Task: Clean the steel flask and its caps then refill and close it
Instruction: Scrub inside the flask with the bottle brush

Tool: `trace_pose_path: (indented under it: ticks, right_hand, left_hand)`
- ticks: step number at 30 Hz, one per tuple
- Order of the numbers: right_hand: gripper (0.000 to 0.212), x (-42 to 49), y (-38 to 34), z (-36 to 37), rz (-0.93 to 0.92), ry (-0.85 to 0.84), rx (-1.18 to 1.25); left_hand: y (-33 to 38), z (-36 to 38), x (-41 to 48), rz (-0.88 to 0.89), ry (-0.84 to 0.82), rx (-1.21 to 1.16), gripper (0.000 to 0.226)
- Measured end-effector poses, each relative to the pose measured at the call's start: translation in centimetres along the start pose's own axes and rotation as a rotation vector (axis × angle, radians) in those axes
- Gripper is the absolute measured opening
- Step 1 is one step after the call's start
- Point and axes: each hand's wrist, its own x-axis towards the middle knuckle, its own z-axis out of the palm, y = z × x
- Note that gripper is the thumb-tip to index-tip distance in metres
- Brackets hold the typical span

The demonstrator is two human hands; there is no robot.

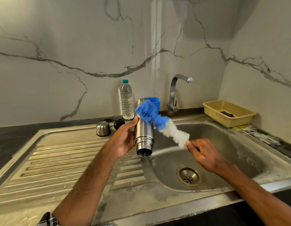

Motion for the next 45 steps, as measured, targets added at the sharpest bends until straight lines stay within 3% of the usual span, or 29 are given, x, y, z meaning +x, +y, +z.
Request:
trace_pose_path:
  ticks: [3,7,10,12,16,20,23,28,30,34,45]
  right_hand:
    - [0.054,-0.1,-0.4,0.0,-0.084,-0.021,0.015]
    - [0.054,0.3,-0.2,0.1,-0.004,0.026,0.027]
    - [0.051,0.3,0.1,0.2,-0.046,0.019,0.015]
    - [0.051,0.6,0.4,0.0,0.019,0.055,0.019]
    - [0.05,0.4,0.4,0.2,-0.033,0.032,0.033]
    - [0.05,0.9,0.4,-0.3,0.054,0.087,0.0]
    - [0.05,0.7,0.2,-0.3,-0.007,0.086,-0.007]
    - [0.051,1.0,0.4,-0.5,0.068,0.125,0.009]
    - [0.051,0.8,0.1,-0.6,0.006,0.104,0.012]
    - [0.05,1.1,0.2,-0.9,0.114,0.132,0.001]
    - [0.05,1.0,0.0,-1.4,0.099,0.124,0.015]
  left_hand:
    - [-0.1,-0.1,0.1,0.002,0.003,0.004,0.069]
    - [-0.3,0.2,0.1,-0.022,-0.026,-0.001,0.041]
    - [-0.4,0.3,0.2,-0.014,-0.02,0.023,0.052]
    - [-0.7,0.3,0.4,-0.025,-0.028,0.03,0.058]
    - [-1.1,0.7,0.3,-0.018,-0.065,0.086,0.053]
    - [-1.3,0.6,0.5,-0.03,-0.088,0.089,0.076]
    - [-1.4,0.8,0.5,-0.033,-0.09,0.116,0.068]
    - [-1.7,1.1,0.5,-0.032,-0.111,0.134,0.081]
    - [-1.7,1.3,0.4,-0.018,-0.097,0.16,0.08]
    - [-2.0,1.1,0.5,-0.031,-0.11,0.141,0.084]
    - [-1.9,1.3,0.3,-0.062,-0.143,0.097,0.079]
